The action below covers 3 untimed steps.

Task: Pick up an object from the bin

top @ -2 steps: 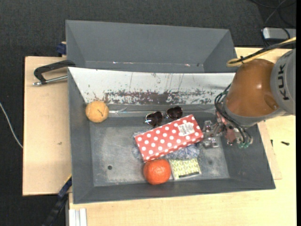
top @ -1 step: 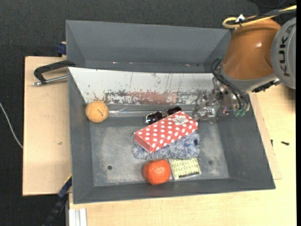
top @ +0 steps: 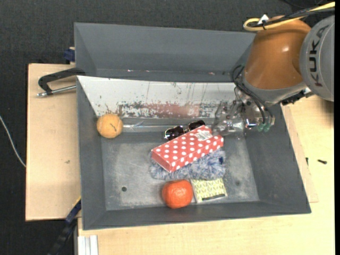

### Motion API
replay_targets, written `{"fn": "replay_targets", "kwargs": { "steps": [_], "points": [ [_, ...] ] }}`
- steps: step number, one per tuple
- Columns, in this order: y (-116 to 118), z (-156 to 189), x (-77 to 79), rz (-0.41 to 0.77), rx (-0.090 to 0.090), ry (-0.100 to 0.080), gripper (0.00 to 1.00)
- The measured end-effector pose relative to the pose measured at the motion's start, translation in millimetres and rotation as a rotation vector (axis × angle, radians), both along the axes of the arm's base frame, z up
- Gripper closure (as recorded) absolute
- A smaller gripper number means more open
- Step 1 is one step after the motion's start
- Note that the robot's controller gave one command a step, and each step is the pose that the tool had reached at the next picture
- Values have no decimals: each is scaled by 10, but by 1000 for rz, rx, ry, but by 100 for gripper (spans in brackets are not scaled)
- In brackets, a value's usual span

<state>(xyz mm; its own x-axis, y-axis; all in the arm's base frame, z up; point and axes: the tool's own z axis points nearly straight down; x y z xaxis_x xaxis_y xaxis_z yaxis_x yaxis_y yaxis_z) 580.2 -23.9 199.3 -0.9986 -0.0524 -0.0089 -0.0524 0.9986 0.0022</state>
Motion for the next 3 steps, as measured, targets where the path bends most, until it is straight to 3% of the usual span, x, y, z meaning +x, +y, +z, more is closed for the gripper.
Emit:
{"fn": "replay_targets", "kwargs": {
  "steps": [1,2,3],
  "points": [
    [345,-948,-167,349,-4,-4,0],
    [376,-997,-159,375,-5,-12,0],
    [606,-1182,-142,264,-16,4,100]
  ]
}}
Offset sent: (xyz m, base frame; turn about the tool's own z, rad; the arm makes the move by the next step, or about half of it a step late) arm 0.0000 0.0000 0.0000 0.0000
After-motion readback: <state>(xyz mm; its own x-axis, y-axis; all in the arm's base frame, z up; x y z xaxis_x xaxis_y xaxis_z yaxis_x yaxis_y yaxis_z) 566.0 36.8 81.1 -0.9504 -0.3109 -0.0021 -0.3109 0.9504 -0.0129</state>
